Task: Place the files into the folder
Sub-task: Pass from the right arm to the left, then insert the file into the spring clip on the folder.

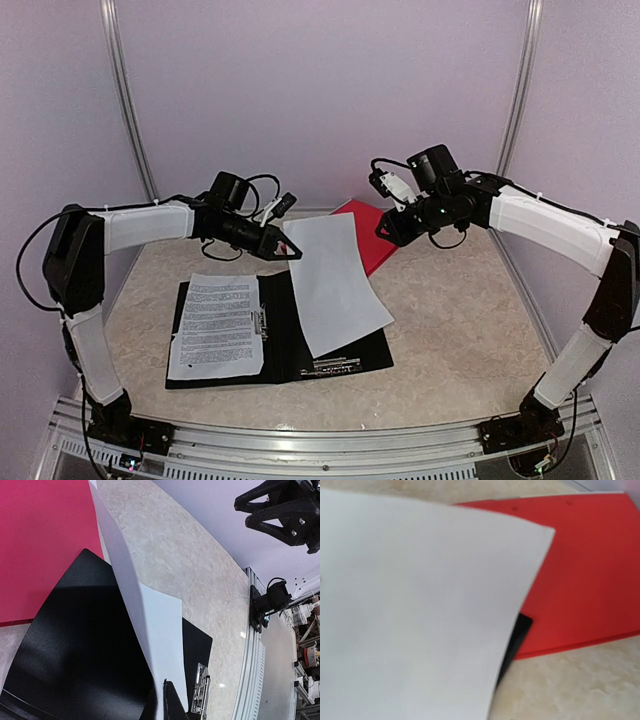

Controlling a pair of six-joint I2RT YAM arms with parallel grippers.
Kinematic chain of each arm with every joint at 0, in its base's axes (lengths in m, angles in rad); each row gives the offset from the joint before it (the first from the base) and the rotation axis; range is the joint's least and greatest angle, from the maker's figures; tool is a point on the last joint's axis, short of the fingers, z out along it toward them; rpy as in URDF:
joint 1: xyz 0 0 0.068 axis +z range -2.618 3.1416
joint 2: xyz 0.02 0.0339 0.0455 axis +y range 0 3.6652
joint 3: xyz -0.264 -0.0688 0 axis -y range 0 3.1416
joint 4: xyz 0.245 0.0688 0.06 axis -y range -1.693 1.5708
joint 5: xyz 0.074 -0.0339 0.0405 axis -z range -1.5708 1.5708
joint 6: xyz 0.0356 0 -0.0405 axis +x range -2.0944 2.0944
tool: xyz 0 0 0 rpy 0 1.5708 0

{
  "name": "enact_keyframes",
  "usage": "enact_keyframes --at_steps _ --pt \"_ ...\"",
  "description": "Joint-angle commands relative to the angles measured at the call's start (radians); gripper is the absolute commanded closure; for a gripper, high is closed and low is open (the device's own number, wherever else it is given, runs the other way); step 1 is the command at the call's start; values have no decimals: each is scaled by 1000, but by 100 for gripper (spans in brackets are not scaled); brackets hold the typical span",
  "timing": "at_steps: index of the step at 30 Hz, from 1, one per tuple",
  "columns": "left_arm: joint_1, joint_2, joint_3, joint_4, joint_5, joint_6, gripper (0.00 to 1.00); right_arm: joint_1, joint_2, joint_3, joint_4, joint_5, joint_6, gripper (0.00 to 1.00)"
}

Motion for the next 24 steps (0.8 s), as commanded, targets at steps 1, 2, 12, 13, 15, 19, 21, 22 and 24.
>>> enact_keyframes --at_steps 1,2,12,13,15,19,21,22,24 --pt "15 12 61 -163 15 80 100 -3 -36 -32 -3 45 8 75" --pt "19 15 73 -183 24 89 100 -4 -35 -36 -4 45 8 74" --pt "33 76 197 -381 86 117 100 -4 -39 -81 -5 65 11 75" --pt "26 79 200 -389 81 120 100 -4 -40 -83 -5 69 11 75" --pt "18 80 200 -404 76 120 100 -4 -39 -88 -6 73 9 75" --pt "16 64 154 -382 105 107 100 -4 -35 -102 -4 72 10 75" --pt "16 58 140 -358 130 92 100 -4 -34 -107 -2 71 11 75" --pt "16 57 135 -351 142 85 100 -4 -35 -107 -2 69 12 75" --pt "16 59 128 -339 170 71 100 -4 -36 -110 -2 68 14 76"
